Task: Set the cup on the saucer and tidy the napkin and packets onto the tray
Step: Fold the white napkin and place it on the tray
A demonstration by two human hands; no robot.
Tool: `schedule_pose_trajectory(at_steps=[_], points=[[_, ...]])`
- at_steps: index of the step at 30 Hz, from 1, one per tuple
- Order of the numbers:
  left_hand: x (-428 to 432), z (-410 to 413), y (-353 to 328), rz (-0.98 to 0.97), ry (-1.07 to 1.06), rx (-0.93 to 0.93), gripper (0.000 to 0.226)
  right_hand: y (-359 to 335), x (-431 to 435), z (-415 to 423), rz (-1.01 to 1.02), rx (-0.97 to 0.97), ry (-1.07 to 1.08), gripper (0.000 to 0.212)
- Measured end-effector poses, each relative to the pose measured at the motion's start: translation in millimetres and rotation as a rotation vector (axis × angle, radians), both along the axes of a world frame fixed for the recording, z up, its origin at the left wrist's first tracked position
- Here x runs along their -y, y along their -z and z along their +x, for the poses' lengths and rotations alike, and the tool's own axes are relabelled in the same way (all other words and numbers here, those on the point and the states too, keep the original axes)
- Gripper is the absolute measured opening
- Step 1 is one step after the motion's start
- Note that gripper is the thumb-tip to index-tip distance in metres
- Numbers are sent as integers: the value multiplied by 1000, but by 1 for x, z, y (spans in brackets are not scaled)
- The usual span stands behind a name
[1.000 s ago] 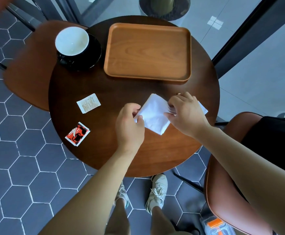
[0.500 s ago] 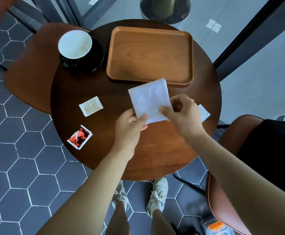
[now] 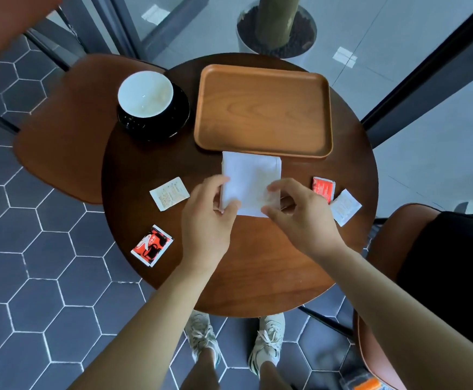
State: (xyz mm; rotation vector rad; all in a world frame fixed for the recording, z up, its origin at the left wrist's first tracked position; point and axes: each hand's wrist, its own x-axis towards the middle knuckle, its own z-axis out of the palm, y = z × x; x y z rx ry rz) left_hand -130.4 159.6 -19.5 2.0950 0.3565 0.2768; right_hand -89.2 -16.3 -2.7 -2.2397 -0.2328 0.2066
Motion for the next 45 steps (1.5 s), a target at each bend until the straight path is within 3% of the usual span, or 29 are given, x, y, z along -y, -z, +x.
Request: schedule_pose_trajectory(at_steps=[3, 13, 22, 28, 36, 41, 45], points=[[-15, 5, 1, 101, 71, 46, 21, -2, -12, 4, -41, 21, 5, 29], [-48, 41, -4, 129, 159, 51, 20, 2, -44, 34, -43, 60, 59, 31], [-33, 122, 1, 205, 107, 0, 19, 20, -35, 117, -43, 9, 82, 31], [-28, 166, 11, 244, 41, -101, 18, 31, -33, 171, -93, -32, -24, 29], [-30, 192, 25, 284, 56, -174, 19, 40, -42, 196, -152, -25, -51, 29], [-32, 191, 25, 420, 159, -196, 28, 35, -41, 188, -217, 58, -27, 33], [-42, 187, 21, 703, 324, -94, 29, 35, -40, 181, -287, 187, -74, 29]])
